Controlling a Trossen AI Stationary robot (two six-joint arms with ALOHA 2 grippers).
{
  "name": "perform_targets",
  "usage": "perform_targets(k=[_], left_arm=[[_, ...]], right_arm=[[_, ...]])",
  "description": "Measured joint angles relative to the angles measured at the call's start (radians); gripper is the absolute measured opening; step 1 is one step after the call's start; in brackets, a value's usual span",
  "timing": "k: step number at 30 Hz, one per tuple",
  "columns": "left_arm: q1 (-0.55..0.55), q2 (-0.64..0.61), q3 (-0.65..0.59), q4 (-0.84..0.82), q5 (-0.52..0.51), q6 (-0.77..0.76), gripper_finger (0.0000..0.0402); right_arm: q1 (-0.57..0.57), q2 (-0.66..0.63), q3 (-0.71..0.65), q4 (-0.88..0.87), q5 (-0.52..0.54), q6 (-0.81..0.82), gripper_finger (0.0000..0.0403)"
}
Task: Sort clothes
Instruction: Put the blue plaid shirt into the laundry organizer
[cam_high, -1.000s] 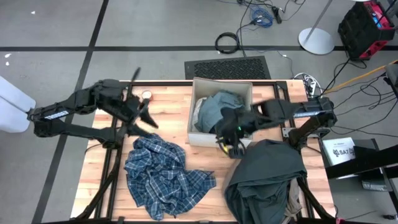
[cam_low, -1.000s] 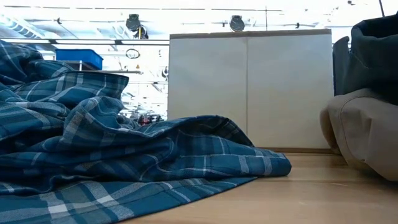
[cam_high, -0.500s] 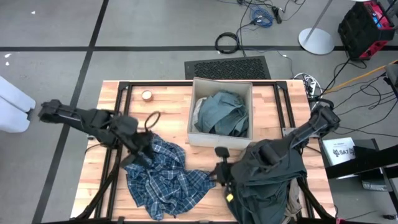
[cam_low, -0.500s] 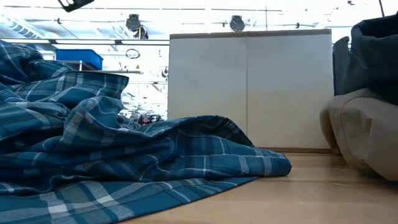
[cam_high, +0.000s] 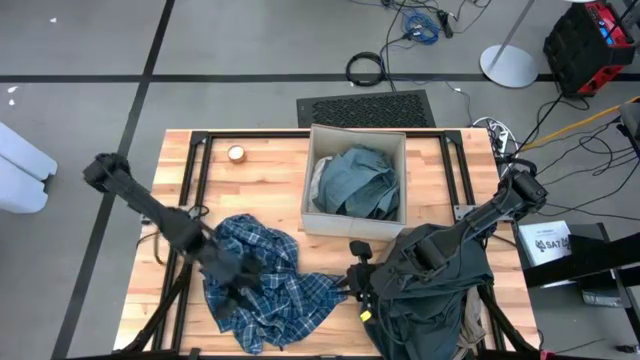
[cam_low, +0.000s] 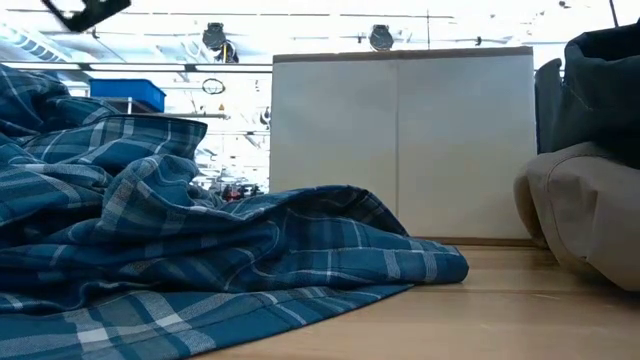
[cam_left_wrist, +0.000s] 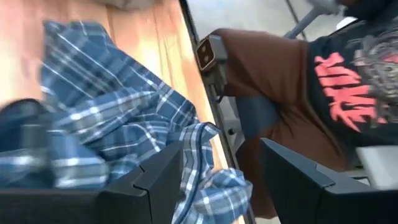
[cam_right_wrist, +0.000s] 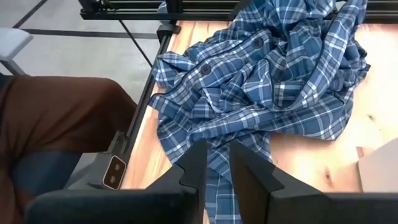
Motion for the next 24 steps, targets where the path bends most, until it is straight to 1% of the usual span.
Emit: perform_targets(k=[3, 6, 10, 14, 16, 19, 21, 24], left_arm=[[-0.038, 0.112, 0.000, 0.046, -0.036, -0.067, 0.0216], [-0.072, 0.210, 0.022, 0.039, -0.073, -0.115, 0.0216], [-0.103, 0.305, 0.060, 0.031, -0.126, -0.118, 0.0216], [-0.118, 0.359, 0.127, -0.115, -0.202, -0.060, 0.0216], [-0.123, 0.371, 0.163, -0.210, -0.249, -0.010, 0.0216], [-0.123, 0.380, 0.213, -0.320, -0.292, 0.067, 0.0216], [-0.120, 0.382, 0.217, -0.369, -0.302, 0.099, 0.0216], [-0.108, 0.391, 0.217, -0.388, -0.295, 0.117, 0.0216]], right_arm=[[0.004, 0.000, 0.000, -0.001, -0.003, 0.006, 0.0054], [0.003, 0.000, 0.000, -0.001, -0.003, 0.002, 0.0054], [0.003, 0.000, 0.000, -0.003, -0.002, 0.001, 0.0054], [0.003, 0.000, 0.000, -0.003, -0.003, -0.028, 0.0054], [0.003, 0.000, 0.000, -0.003, -0.003, -0.056, 0.0054], [-0.004, 0.000, 0.000, -0.003, -0.002, -0.086, 0.0054], [-0.008, 0.000, 0.000, -0.003, -0.002, -0.088, 0.0054], [-0.009, 0.000, 0.000, -0.003, 0.000, -0.089, 0.0055]])
